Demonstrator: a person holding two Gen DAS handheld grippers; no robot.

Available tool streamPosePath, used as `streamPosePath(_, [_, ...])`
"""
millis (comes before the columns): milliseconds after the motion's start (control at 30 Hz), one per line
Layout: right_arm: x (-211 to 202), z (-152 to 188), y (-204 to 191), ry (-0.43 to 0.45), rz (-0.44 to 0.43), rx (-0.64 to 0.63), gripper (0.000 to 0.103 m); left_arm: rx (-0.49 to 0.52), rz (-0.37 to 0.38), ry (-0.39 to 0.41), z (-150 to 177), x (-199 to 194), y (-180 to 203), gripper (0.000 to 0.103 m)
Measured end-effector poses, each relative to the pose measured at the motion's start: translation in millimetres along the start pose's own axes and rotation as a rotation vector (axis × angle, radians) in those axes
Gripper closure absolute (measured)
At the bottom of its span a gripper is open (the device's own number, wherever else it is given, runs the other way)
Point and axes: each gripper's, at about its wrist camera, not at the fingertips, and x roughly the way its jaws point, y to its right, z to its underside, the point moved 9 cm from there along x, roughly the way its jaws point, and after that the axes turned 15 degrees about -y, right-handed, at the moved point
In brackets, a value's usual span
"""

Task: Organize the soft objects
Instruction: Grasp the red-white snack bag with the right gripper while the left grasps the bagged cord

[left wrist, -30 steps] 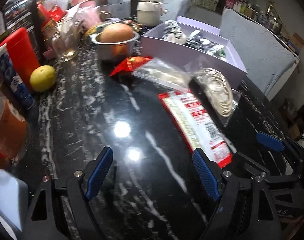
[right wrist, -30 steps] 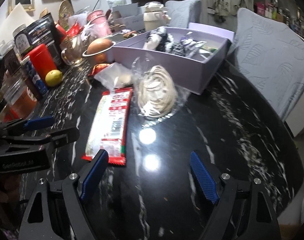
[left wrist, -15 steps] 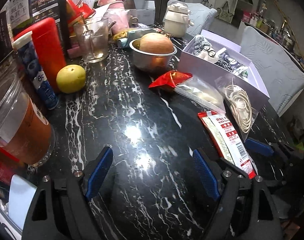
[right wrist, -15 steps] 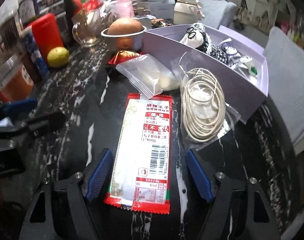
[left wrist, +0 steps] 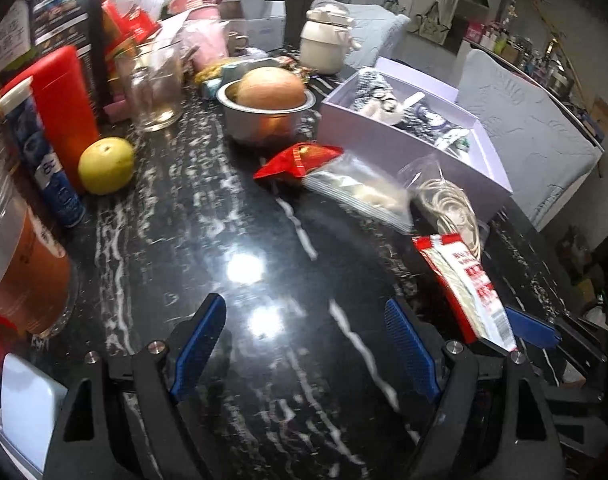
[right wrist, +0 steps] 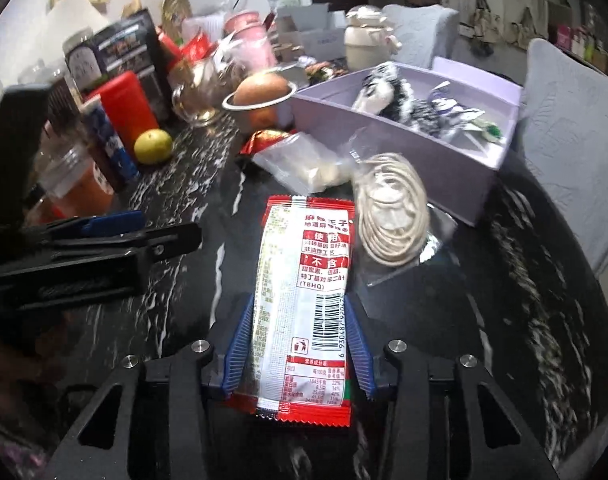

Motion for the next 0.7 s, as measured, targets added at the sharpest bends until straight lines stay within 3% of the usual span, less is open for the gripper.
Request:
streamPosePath(533, [-63.0, 42.4, 78.9, 0.091, 0.044, 0.179, 0.059, 0.160, 0.091, 0.009, -22.2, 4.7, 106.8, 0.021])
streamPosePath(700, [-70.6, 50.3, 112.0, 0.106, 0.074, 0.241, 0.059, 0.254, 0.097, 0.016, -28.2, 6.3, 142.3, 0.021])
